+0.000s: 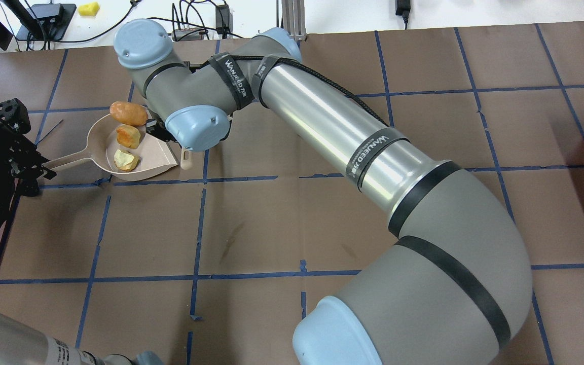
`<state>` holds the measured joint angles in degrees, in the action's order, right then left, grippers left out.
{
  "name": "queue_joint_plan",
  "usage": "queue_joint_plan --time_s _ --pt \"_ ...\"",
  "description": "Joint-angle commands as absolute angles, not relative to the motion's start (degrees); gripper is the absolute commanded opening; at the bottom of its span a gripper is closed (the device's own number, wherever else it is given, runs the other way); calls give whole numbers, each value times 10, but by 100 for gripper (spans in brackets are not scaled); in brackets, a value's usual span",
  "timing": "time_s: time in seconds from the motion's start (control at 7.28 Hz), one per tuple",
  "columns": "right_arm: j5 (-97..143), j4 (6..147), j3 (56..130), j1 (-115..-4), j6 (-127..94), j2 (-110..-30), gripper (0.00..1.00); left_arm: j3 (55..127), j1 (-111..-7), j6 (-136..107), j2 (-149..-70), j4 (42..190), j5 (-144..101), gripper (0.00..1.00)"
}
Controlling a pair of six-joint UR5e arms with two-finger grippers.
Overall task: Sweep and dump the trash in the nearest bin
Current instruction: 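Lift the brush away from the dustpan with the right gripper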
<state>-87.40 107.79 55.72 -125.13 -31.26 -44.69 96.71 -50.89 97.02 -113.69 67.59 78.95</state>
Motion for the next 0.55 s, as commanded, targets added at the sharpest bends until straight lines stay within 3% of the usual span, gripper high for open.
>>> queue_joint_plan --time_s 0.0,0.41 --pt "-874 1064 644 -1210 -311 -504 10 968 -492 975 -1136 675 759 7" --pt "-877 1073 765 -1202 -312 -579 10 968 -491 980 -1136 661 758 3"
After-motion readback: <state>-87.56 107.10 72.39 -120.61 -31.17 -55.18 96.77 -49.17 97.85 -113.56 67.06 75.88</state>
